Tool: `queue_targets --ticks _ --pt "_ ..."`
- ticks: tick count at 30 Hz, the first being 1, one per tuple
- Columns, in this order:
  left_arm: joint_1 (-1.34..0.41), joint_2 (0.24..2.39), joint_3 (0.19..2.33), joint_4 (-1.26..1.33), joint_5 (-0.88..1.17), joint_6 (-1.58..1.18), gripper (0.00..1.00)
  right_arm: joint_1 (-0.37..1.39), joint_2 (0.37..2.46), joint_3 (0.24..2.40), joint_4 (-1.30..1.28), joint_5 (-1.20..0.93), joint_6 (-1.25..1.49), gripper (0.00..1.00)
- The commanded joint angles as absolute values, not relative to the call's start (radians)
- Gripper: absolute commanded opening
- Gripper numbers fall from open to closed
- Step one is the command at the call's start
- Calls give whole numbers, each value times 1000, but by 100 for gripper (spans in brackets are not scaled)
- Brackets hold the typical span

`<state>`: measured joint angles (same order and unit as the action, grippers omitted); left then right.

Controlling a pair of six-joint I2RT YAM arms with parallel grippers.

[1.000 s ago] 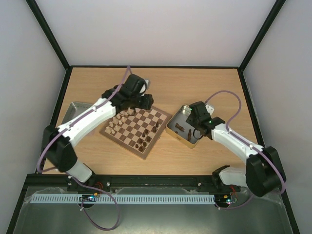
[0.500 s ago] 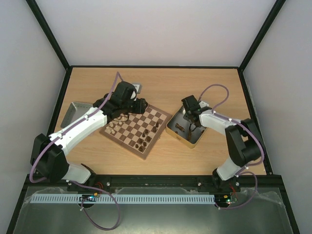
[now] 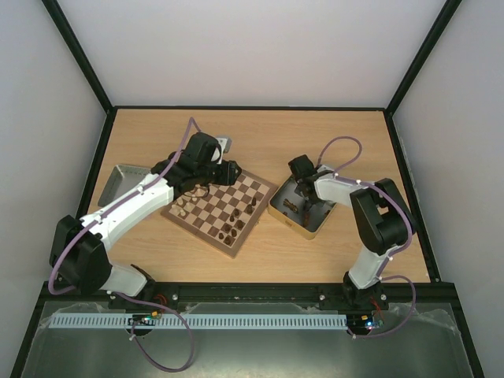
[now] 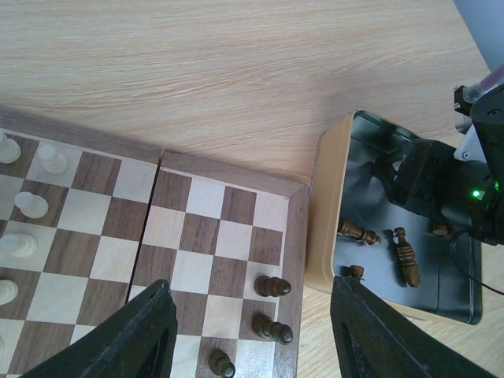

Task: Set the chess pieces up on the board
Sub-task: Pick up the chess piece from the storage box.

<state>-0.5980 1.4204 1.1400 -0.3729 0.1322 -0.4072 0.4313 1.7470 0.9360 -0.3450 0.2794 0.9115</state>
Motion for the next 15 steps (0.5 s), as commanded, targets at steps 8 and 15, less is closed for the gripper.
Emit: queue_targets --ticks 8,15 --pt "-592 1427 1146 -366 147 -417 55 426 1709 903 -313 281 882 16" --pt "-591 1408 1147 -353 150 -449 55 426 1570 846 -263 203 811 15"
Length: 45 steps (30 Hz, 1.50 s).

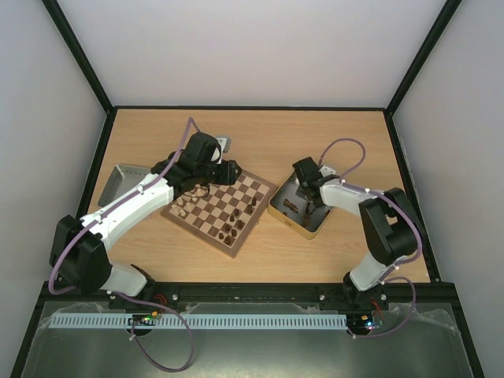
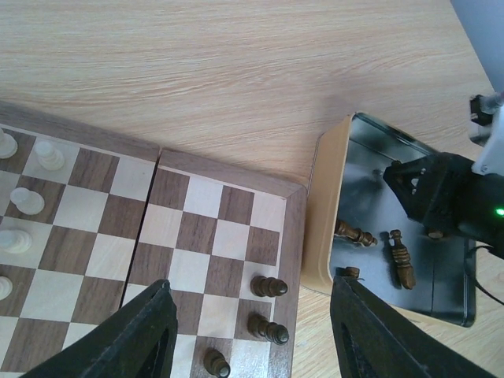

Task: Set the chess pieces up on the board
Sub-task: Pick up the chess piece from the storage box, then place the chess piece on the chessboard.

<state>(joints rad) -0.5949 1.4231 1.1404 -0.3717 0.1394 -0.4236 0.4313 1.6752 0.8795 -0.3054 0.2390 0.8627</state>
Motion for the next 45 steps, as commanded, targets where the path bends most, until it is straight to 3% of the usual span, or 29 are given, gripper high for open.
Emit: queue_targets --ticks 1,8,14,19,25,38,45 --pt "-591 1405 1147 -350 154 -455 56 426 1540 833 -241 178 794 15" --pt "-585 1357 1148 -289 232 -502 58 426 1321 721 10 -175 640 15" --pt "-570 1295 1102 -108 457 -582 64 426 1181 640 329 -611 571 15" --pt "-568 1283 1066 36 630 -690 71 426 1139 633 514 -819 578 15" --pt "-569 1324 1071 111 791 -772 71 428 1148 670 555 -1009 555 15" --pt "-587 1405 1122 69 882 -820 43 428 1120 689 499 -1095 474 15" --pt "-597 1416 1129 71 903 -825 21 428 1121 696 488 -1092 464 15"
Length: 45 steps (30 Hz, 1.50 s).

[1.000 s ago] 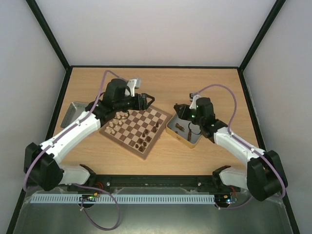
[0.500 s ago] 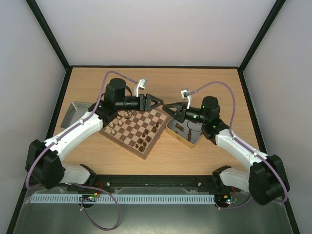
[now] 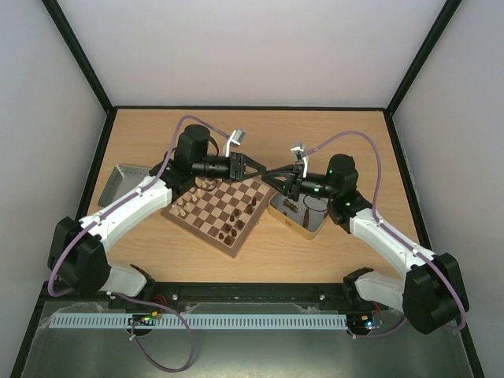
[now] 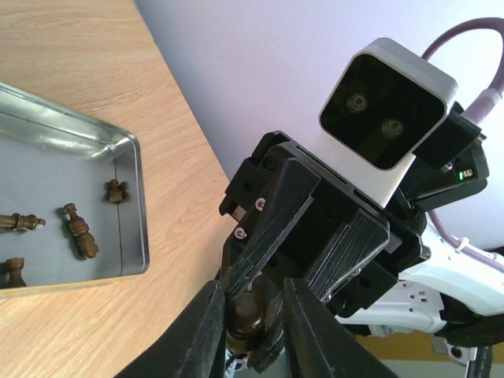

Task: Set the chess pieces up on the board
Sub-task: Place the chess piece on the chessboard.

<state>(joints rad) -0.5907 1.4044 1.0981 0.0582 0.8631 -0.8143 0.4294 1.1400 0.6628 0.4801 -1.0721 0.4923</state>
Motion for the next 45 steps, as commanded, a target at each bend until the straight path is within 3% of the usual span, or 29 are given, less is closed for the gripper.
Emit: queue_targets --ticks 1,8,13,20,32,45 --pt "-597 1417 1129 69 903 -823 21 428 1122 695 487 -1091 464 15" --pt "-602 1422 1131 43 888 -794 12 428 1125 698 479 -1077 466 17" --pt "-602 1397 1134 -5 776 -734 10 428 1117 703 406 -1021 464 44" --pt "-595 1327 1113 -136 393 -597 9 428 1043 636 352 -898 488 59" --pt "-681 1411 1100 -271 -80 -470 9 427 982 598 226 -352 642 61" --pt "-776 1640 1128 -277 -190 -410 8 428 1016 564 206 -295 698 62"
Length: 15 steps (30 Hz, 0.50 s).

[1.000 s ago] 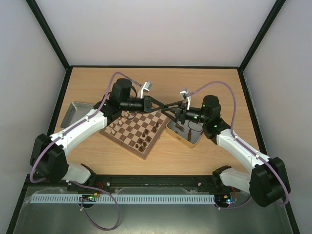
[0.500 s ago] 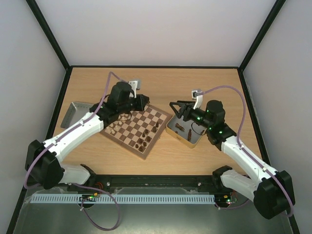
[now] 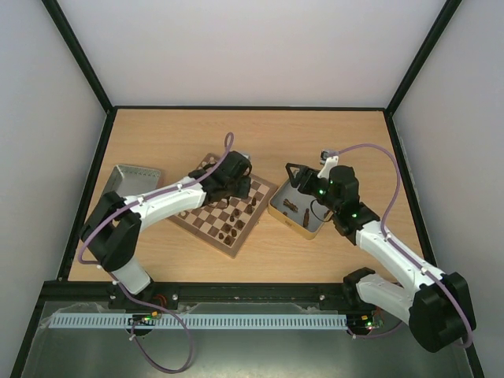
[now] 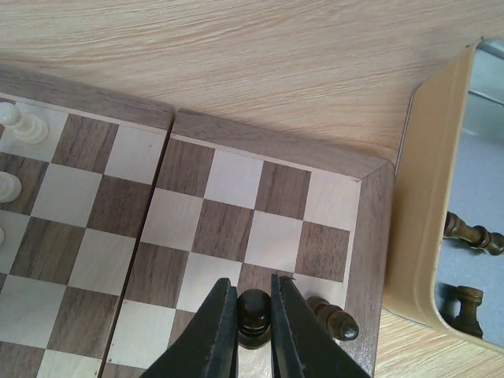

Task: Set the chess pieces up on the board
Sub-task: Place the chess piece on the chessboard.

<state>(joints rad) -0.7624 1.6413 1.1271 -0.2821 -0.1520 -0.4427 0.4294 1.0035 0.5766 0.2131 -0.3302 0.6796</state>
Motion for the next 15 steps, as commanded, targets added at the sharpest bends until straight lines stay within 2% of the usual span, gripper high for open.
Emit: queue_targets --ticks 1,7,15 --pt "-778 1644 1120 -275 -180 -408 8 428 1019 562 209 -296 699 62" --pt "-778 1674 1058 -258 -92 -414 8 428 1037 565 216 -302 703 62" --pt "-778 1682 1018 -237 -87 -437 8 428 1047 566 220 -304 707 62"
